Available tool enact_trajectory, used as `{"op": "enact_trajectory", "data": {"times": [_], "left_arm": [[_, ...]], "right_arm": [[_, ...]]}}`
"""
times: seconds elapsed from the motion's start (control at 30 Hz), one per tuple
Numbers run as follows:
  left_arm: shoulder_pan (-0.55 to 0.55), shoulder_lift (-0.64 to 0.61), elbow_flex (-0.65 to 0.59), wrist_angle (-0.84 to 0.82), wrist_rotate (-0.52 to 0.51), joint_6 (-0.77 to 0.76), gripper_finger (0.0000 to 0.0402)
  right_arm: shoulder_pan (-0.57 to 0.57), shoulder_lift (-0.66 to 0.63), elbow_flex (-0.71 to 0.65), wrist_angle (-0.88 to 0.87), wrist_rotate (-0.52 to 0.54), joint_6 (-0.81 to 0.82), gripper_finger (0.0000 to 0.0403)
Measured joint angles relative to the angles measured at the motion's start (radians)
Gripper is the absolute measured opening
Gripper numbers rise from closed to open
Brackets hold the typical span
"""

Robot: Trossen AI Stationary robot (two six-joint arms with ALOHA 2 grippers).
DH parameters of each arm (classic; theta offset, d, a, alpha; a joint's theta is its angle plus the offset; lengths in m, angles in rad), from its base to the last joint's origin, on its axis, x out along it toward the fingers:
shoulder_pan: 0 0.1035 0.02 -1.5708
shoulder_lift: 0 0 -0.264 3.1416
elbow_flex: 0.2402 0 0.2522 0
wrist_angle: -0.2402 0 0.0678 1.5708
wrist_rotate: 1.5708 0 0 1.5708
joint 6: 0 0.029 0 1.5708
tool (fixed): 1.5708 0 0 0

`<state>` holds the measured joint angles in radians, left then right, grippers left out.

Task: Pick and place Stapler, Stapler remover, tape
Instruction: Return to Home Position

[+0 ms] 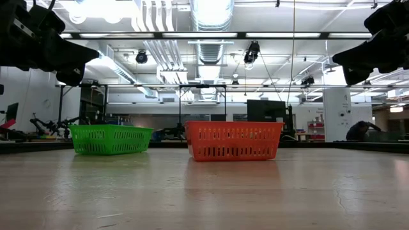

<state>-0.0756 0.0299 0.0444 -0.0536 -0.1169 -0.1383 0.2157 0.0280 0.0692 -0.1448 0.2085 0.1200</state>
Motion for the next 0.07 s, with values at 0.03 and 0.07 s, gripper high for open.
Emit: {"op": "enact_trajectory", "data": {"times": [0.03,0.07], "left_arm": [[0.000,0.000,0.000,0.000,0.000,0.000,0.0012],[0.000,0.000,0.000,0.000,0.000,0.000,0.0012]], "right_arm": [[0.000,0.000,0.000,0.000,0.000,0.000,0.0008],[0.000,0.000,0.000,0.000,0.000,0.000,0.0008]]}}
